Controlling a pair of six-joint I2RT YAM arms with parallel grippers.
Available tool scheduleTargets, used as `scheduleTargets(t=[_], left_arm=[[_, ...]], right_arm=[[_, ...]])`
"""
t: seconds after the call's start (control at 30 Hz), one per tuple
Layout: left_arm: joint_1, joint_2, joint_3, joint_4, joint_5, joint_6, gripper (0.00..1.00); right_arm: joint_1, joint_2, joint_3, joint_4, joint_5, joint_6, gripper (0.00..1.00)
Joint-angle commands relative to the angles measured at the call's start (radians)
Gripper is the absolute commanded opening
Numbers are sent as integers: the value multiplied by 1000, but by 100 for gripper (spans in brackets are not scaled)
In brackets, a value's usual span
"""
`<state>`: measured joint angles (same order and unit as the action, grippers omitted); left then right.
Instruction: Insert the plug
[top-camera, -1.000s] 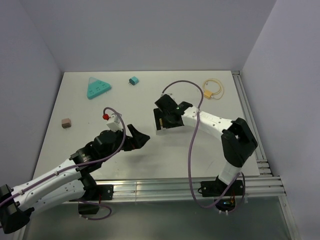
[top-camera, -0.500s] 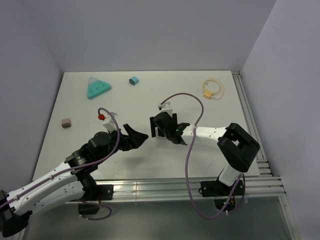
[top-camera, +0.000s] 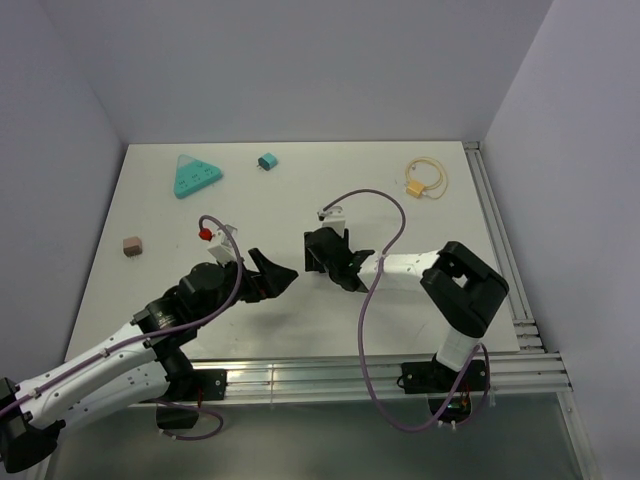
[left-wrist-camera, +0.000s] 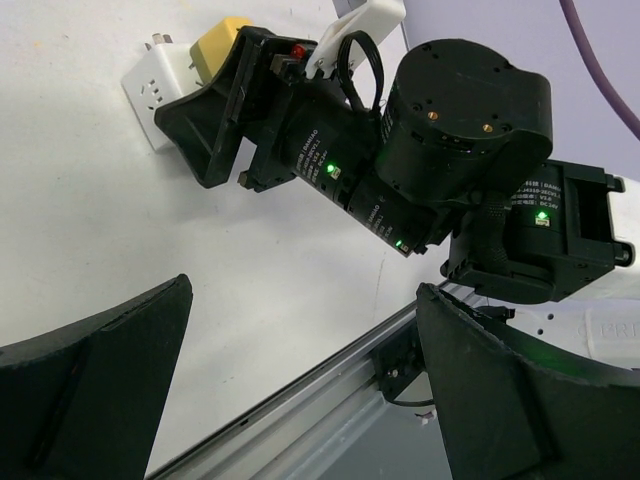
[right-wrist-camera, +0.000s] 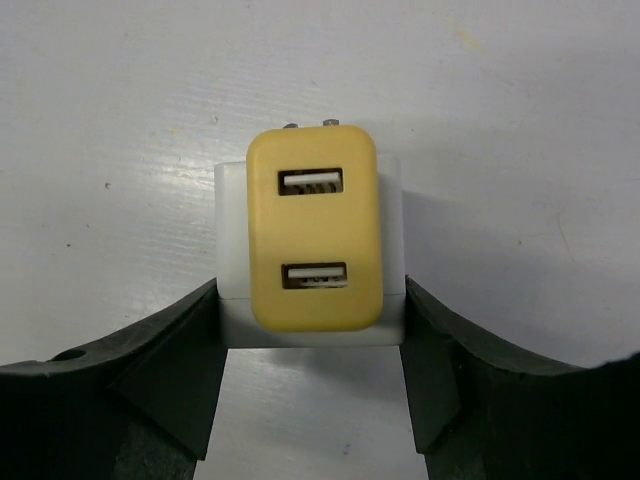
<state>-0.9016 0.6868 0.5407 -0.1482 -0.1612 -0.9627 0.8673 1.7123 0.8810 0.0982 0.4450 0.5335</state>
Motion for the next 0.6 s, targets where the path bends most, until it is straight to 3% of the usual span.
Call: scheduleTargets(t=[0.0, 0.23, 0.4, 0.57], left_arm=[[3, 0, 25, 18, 14, 10, 100], [3, 14, 24, 30, 23, 9, 100], [3, 31, 19, 38, 32, 4, 100], [3, 45, 15, 62, 43, 2, 99]], right_arm=[[4, -29, -28, 100, 17, 26, 41], [-39, -95, -106, 194, -213, 107, 0], [-164, -114, -175, 285, -619, 186, 0], [-280, -126, -253, 357, -854, 258, 0]])
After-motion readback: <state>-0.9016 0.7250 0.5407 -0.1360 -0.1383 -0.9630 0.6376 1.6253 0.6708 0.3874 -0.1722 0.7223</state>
